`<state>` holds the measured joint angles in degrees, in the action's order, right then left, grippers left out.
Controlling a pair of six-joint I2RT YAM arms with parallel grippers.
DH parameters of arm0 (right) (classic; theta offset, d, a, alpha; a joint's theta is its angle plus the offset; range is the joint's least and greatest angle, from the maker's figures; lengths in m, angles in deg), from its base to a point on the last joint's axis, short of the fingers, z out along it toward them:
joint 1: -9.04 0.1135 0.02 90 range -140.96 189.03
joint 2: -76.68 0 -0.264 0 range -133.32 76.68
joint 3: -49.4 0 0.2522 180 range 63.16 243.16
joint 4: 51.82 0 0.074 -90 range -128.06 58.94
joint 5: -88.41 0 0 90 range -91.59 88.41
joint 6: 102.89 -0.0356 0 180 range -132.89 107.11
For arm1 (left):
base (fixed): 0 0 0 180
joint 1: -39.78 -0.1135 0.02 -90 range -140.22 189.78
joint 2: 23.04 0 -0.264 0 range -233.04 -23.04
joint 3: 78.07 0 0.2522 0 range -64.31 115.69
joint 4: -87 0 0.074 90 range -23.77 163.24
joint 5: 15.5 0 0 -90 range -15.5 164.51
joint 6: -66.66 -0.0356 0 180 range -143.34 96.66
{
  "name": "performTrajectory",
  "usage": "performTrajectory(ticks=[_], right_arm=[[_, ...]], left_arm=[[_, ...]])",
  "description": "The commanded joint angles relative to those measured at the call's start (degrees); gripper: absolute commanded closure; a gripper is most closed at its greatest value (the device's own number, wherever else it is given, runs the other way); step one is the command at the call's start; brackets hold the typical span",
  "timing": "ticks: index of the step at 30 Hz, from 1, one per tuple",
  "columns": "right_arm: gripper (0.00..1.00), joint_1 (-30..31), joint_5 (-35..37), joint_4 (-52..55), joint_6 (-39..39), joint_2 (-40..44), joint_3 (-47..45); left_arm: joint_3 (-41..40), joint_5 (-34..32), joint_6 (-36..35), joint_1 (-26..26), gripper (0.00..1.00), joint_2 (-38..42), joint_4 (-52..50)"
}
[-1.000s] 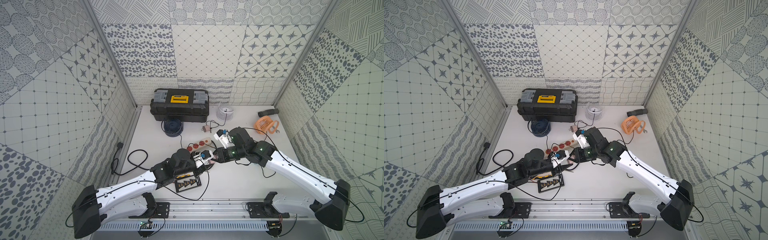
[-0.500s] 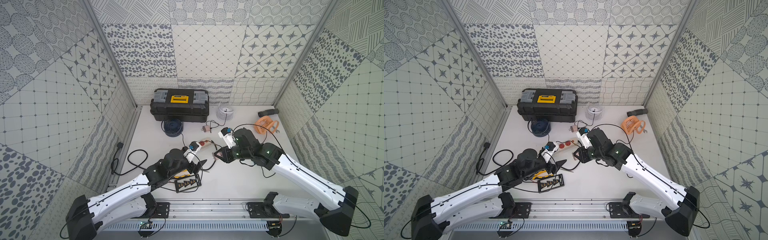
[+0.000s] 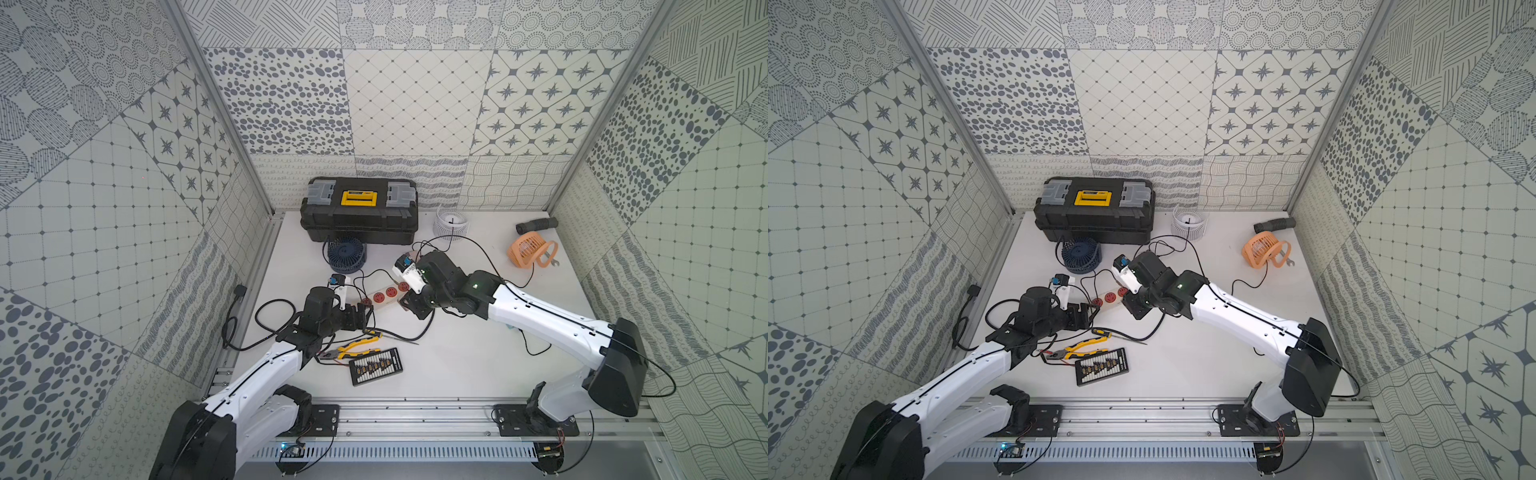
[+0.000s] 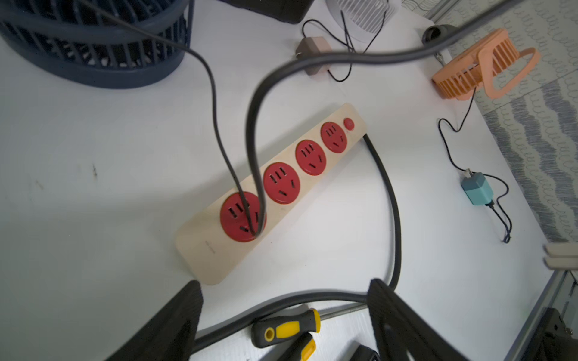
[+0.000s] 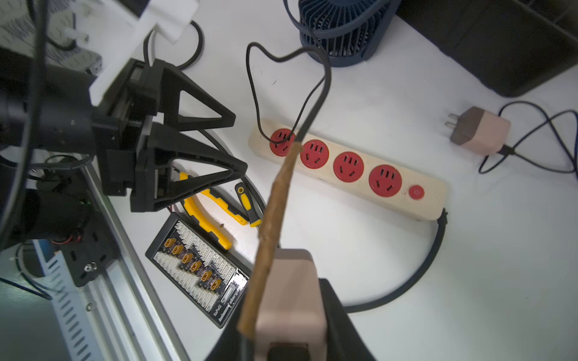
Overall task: Plug the desk fan into the power strip
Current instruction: Adjust the socket at the center of the board.
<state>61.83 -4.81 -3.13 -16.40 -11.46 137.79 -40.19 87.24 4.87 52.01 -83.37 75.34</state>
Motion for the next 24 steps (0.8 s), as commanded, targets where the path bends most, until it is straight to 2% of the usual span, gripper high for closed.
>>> performTrajectory(ticks=[1, 6, 9, 14, 18, 24], right_arm=[[0.93, 0.2, 3.2, -4.8, 9.1, -3.6, 4.5], [0.92, -2.1, -1.8, -4.4, 15.8, -10.9, 11.4], [0.92, -3.7, -1.8, -4.4, 18.0, -14.2, 14.1], [0.92, -7.6, -2.2, -5.3, 20.0, -19.6, 16.1], [0.93, -10.2, -3.7, -8.1, 21.5, -23.3, 16.3], [0.93, -13.3, -6.4, -11.9, 22.0, -27.6, 17.2]], left_arm=[[-1.3, 8.9, 6.0, -6.1, 0.14, -5.4, 10.0], [-1.3, 10.5, 7.4, -8.5, 0.13, -13.3, 16.4], [-1.0, 12.1, 9.6, -9.5, 0.14, -17.4, 20.6], [1.0, 12.6, 11.1, -9.6, 0.23, -20.8, 21.1], [1.5, 11.1, 10.5, -9.6, 0.28, -20.2, 17.9], [0.6, 8.4, 10.6, -9.1, 0.24, -13.7, 9.7]])
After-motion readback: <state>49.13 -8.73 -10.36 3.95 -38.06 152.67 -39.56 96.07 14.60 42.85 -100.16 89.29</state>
